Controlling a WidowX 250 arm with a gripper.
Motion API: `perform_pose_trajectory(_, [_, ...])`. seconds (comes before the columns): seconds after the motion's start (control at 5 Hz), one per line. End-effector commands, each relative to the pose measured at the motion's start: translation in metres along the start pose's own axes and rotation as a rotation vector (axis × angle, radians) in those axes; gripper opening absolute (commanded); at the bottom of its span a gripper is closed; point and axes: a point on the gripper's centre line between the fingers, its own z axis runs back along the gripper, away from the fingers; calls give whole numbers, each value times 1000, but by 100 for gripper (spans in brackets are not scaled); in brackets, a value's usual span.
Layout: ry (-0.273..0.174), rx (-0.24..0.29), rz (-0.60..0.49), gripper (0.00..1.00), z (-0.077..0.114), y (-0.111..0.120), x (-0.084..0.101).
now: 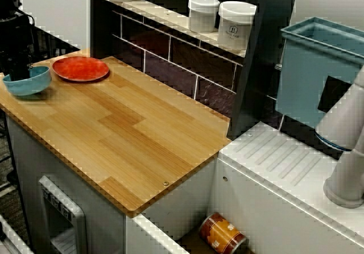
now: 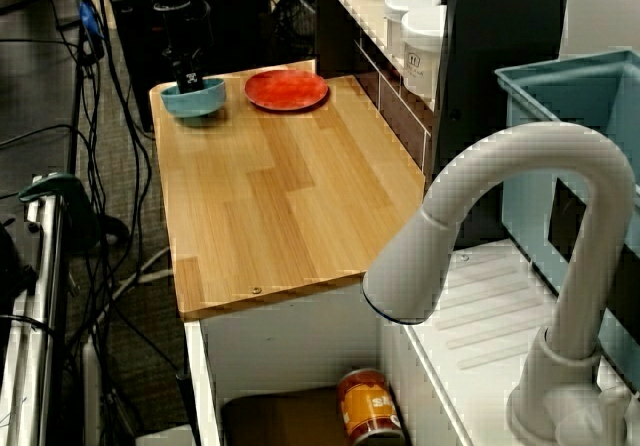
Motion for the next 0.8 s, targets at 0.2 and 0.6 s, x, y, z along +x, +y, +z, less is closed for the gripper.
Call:
perform_pose_trajectory(0.2, [-13, -70, -26, 100, 35, -11, 13])
perform_pose_trajectory(0.6, [-45, -43, -50, 100, 44, 3, 11])
